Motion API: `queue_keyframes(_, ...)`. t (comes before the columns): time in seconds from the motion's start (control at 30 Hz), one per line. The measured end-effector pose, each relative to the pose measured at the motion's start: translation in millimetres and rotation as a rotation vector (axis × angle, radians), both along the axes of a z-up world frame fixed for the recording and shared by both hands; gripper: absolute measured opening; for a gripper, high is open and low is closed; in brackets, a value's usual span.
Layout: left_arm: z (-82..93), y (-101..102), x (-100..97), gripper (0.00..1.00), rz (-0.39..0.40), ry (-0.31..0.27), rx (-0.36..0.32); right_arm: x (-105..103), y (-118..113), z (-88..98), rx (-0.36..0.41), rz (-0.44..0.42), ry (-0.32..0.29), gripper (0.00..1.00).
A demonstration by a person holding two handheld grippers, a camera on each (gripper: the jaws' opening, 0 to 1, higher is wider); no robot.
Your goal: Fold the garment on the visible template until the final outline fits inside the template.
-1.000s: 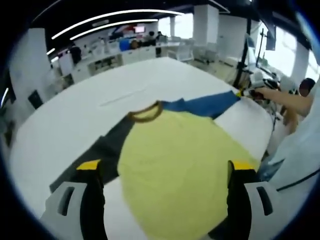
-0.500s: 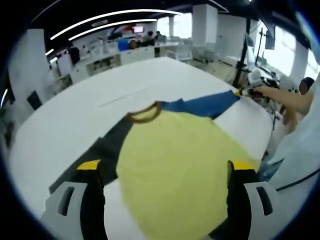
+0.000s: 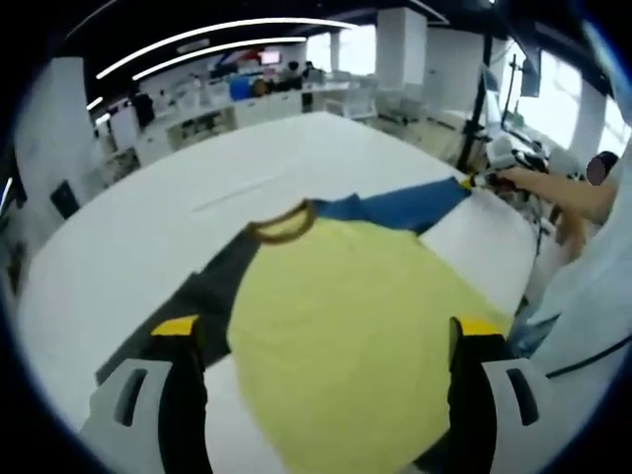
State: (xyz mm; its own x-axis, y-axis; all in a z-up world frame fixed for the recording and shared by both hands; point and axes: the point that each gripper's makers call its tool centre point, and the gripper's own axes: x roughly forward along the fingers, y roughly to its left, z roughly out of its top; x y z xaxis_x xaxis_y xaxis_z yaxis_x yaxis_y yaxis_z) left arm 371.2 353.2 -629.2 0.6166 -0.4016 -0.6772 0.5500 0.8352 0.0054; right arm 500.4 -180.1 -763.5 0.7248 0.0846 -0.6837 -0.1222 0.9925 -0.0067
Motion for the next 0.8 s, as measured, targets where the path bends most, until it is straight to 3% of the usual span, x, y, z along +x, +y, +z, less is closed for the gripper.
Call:
queue_keyframes(0.17,1.2,1.7,0.1,0.99,-0.002,-0.002,-0.003,2.9,-0.6,-1.4,0.008,-0.012,-0.001,0.04)
queue_keyframes(0.57,6.5,9.2,0.1,0.99,-0.022,-0.017,0.005,9.0,-7.1,-6.3,-0.009,-0.043,-0.006,0.03)
queue_keyframes(0.8,4.3,19.4,-9.2,0.99,-0.017,-0.009,0.005,10.8,-6.2,6.3,-0.003,-0.062,-0.029,0.02)
